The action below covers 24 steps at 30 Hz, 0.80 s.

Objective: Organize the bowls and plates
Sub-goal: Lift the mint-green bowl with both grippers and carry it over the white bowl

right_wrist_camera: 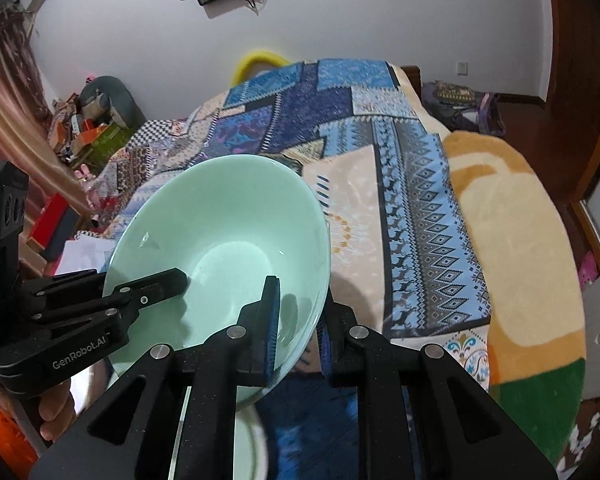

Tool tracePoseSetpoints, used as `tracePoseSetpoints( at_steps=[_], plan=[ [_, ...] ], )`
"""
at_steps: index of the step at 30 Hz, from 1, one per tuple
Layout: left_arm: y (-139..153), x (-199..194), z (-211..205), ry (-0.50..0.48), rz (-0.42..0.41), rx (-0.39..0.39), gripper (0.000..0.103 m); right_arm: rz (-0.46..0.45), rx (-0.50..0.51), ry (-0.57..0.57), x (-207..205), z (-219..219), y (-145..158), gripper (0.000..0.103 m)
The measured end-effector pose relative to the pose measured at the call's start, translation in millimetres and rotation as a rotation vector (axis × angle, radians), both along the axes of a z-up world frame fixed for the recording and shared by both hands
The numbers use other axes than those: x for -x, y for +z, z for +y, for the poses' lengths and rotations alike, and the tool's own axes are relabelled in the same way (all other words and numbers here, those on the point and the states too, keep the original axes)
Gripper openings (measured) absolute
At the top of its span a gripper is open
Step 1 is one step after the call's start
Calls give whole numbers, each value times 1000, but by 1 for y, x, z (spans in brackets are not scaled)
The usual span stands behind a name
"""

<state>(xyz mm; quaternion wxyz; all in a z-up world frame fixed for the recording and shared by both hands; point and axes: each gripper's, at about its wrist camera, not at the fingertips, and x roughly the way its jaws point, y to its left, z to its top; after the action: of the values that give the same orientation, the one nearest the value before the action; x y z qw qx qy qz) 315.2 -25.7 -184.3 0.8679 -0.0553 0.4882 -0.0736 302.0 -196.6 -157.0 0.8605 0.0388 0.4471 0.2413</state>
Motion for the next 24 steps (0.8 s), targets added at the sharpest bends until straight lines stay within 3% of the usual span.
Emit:
tracePoseSetpoints(
  at_steps=[12, 24],
  plan=[
    [39, 59, 20, 27, -60, -1, 14, -52, -24, 26, 41, 21, 21, 16],
    [49, 110, 51, 83, -79, -1, 14, -64, -33, 83, 69, 54, 21, 16]
  ],
)
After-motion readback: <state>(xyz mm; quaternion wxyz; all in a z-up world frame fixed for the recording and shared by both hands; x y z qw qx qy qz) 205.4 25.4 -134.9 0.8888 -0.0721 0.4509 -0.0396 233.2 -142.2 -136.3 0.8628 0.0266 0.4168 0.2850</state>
